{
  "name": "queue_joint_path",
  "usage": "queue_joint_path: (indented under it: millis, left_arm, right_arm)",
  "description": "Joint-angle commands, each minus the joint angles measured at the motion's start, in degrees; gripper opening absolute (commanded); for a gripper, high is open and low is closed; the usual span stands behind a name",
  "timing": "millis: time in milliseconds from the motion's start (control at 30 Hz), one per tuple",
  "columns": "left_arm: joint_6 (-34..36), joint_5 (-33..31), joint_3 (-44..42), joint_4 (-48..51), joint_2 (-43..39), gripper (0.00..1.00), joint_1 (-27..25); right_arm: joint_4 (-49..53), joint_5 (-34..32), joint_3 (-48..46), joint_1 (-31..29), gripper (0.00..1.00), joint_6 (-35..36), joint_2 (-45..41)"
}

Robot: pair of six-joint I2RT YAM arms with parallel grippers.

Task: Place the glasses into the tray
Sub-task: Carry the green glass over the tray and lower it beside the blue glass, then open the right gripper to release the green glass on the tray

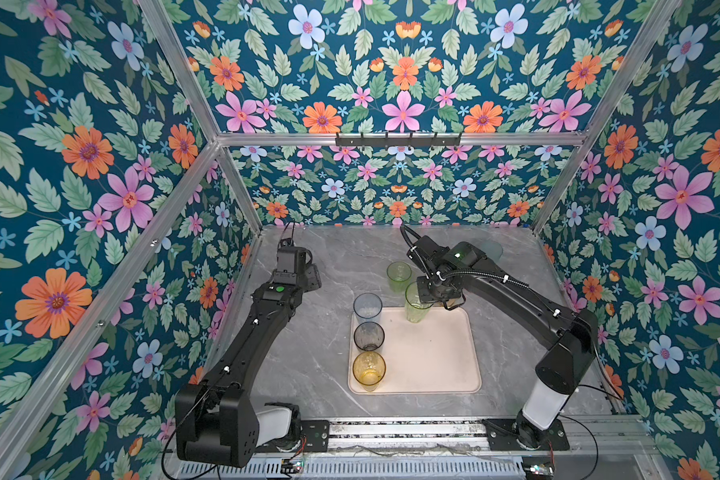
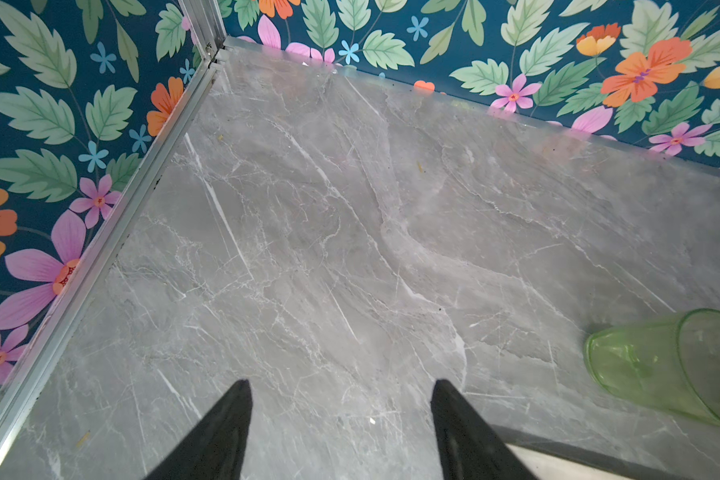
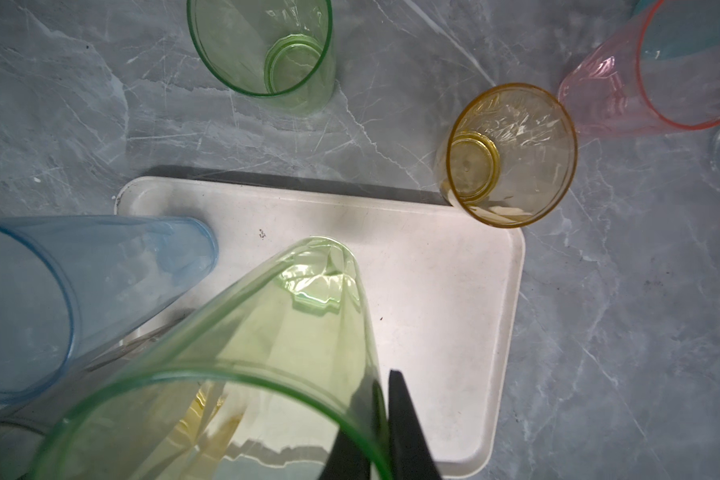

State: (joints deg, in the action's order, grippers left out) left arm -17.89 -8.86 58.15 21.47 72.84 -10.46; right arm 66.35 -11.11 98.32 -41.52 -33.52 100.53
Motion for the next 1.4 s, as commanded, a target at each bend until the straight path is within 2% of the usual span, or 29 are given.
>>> queue_joint_path:
  millis: [0, 700, 1367]
  left_arm:
    - [0.1, 0.2, 0.0, -0.8, -0.1, 0.71, 0.1]
    - [0.2, 0.5, 0.3, -0.6, -0.6, 0.72, 0.1]
    - [0.3, 1.0, 0.2, -0.4, -0.7, 0.72, 0.1]
  right_arm:
    - [-3.6, -0.7, -2.1, 0.0, 0.00, -2.3, -0.9]
    - [-8.1, 0.5, -6.6, -0.7, 0.00, -5.0, 2.9]
    - [-7.5, -1.9, -6.8, -1.1, 0.00, -6.0, 4.5]
